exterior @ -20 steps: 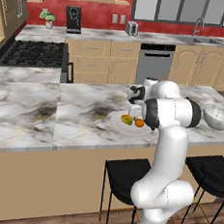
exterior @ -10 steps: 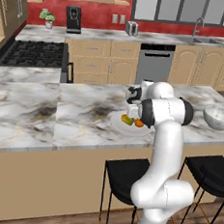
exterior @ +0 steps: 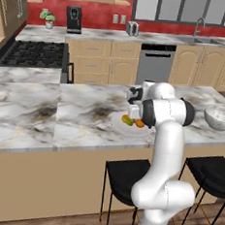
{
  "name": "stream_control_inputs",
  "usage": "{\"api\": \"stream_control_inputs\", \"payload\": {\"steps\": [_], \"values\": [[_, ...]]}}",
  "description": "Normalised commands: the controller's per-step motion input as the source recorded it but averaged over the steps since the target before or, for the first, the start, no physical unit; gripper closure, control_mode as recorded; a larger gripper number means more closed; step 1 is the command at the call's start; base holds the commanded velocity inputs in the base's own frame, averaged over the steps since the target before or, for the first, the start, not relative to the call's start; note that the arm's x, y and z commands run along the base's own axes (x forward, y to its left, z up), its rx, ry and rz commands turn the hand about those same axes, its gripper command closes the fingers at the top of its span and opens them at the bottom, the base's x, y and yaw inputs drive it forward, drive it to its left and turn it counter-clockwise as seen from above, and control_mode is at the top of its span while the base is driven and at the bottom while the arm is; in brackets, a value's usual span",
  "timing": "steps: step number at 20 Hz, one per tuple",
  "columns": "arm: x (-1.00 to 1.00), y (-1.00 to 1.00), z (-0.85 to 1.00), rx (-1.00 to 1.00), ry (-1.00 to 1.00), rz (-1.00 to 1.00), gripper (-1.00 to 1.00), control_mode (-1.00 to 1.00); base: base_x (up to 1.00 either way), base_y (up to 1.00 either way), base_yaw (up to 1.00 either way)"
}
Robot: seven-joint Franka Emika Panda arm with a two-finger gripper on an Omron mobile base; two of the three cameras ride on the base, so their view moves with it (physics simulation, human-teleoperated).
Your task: Take the fruits from the plate on the dining counter and place two fruits in each bowl.
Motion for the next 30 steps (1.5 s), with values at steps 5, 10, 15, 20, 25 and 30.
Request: {"api": "stream_control_inputs", "payload": {"steps": [5,10,15,20,25,30], "values": [[-0.47,0.0,0.0,0.0,-0.15,0.0,-1.0,-1.0,0.0,0.0,0.0],[-0.27,0.0,-0.1,0.0,-0.07,0.0,-1.0,-1.0,0.0,0.0,0.0],[0.02,0.04,-0.06,0.0,-0.01,0.0,-1.0,-1.0,0.0,0.0,0.0],[0.16,0.0,0.0,0.0,0.0,0.0,-1.0,-1.0,0.0,0.0,0.0],[0.19,0.0,0.0,0.0,0.0,0.0,-1.0,-1.0,0.0,0.0,0.0],[0.18,0.0,0.0,0.0,0.0,0.0,-1.0,-1.0,0.0,0.0,0.0]]}}
